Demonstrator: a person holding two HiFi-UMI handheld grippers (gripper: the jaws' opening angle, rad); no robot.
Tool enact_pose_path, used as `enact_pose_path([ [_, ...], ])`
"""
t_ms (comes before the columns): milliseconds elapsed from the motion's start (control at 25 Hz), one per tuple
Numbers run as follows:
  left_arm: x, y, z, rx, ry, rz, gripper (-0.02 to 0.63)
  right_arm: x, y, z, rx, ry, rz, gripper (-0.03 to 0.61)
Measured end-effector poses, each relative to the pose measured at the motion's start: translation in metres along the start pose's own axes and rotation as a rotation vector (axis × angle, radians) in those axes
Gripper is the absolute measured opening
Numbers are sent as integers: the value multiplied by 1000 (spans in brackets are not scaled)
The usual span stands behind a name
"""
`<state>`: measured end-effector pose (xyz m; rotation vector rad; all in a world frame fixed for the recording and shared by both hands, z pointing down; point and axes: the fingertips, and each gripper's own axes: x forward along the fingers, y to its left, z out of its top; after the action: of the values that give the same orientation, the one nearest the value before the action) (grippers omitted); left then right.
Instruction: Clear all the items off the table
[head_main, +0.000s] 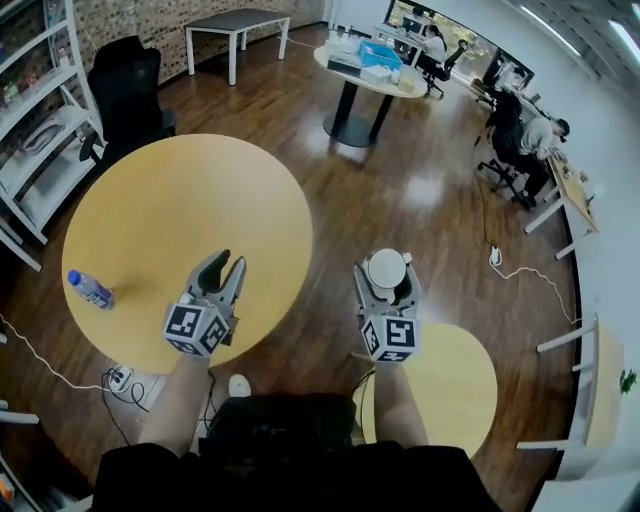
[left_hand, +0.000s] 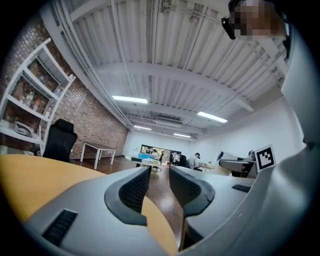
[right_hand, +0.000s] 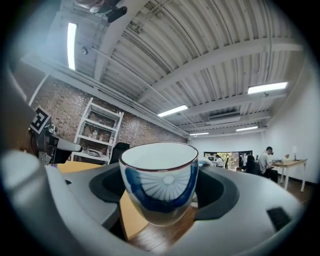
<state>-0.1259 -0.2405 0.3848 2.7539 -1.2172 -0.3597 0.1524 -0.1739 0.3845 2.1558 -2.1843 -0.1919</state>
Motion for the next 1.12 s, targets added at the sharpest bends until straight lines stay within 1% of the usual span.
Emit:
enact_pose_path([
  [120,-27,47,7,-15,-24,80,132,30,51,3,-21,1,89,405],
  [200,-41,74,9,-28,-31,117,132,46,79,5,-34,4,131,405],
  [280,-52,99,9,-41,-37,143,130,60,102,8,-42,2,155,405],
  [320,-57,110,10,-46,-40,152,110,67,112,9,-46,0,164,405],
  [440,-65,138,16,-39,-42,168,110,90,140,11,-67,-2,195,405],
  [560,-72,162,22,-19,-34,188,110,110,165,10,-56,-6,226,405],
  [720,-89,185,19,-20,-20,243,110,132,197,-4,-32,22,291,405],
  [920,-103,215,5,-30,13,330,110,167,226,-26,1,65,376,405],
  [1120,-100,237,-12,-62,62,400,110,209,252,-57,27,130,474,405],
])
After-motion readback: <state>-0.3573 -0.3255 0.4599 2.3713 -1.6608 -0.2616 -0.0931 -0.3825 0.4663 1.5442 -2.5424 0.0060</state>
